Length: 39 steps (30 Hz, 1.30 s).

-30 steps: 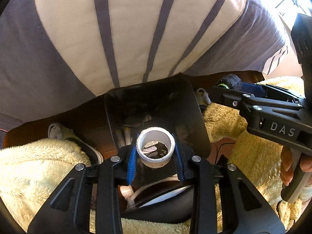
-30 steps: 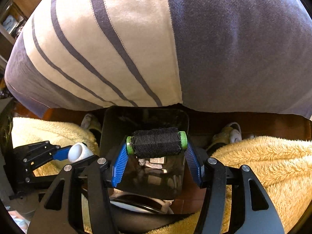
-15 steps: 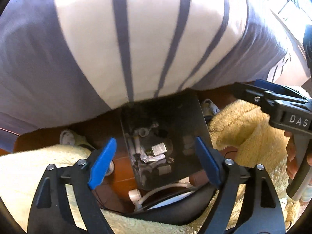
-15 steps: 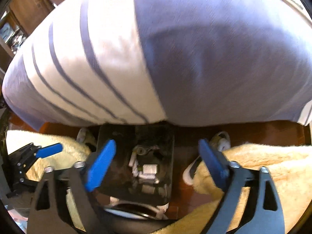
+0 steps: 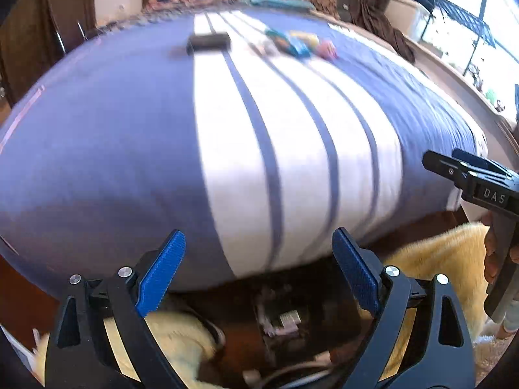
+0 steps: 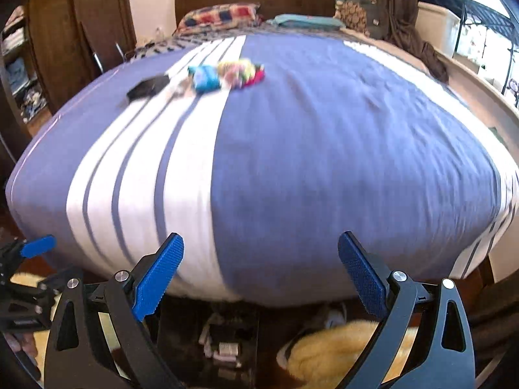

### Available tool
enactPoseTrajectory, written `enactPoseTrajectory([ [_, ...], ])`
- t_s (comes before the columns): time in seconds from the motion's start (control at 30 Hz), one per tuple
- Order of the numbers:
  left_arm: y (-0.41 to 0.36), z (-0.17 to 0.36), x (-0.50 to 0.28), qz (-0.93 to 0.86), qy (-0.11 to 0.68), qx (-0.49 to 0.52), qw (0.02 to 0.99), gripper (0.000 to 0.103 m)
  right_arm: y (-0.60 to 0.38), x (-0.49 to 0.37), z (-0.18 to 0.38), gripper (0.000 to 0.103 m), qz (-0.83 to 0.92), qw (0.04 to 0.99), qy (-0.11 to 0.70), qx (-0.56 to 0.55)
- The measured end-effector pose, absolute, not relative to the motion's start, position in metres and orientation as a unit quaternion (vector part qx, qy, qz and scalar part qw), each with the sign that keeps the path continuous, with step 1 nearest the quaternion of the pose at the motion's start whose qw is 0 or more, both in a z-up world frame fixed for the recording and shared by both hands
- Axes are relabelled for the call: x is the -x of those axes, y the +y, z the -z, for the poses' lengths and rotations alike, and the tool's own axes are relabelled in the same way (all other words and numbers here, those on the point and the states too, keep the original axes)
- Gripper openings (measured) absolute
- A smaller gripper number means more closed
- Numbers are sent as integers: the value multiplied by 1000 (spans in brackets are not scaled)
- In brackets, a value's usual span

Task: Collect trash
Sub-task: 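Move both open tools back toward the remaining items on the bed, then grasp the black box with the left tool while the right tool grasps the pipe-cleaner toy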

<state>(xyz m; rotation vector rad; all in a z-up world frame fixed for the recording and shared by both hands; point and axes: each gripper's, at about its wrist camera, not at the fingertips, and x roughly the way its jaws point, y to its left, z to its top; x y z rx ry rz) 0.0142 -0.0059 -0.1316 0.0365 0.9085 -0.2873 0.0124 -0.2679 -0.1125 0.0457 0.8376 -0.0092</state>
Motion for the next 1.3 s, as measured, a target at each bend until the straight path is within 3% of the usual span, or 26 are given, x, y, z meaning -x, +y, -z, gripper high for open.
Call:
enactPoseTrajectory([
  [0.17, -1, 105, -53, 116, 414, -22, 903, 87, -268, -46, 100, 96, 11, 918, 396, -19],
  [0.8, -8, 85, -195, 75, 390, -36, 917, 87, -270, -179, 90, 96, 42, 918, 391, -46],
  [1.3, -24, 101, -302, 51, 411, -50, 909, 87, -262, -251, 104, 94, 48, 905, 414, -83],
])
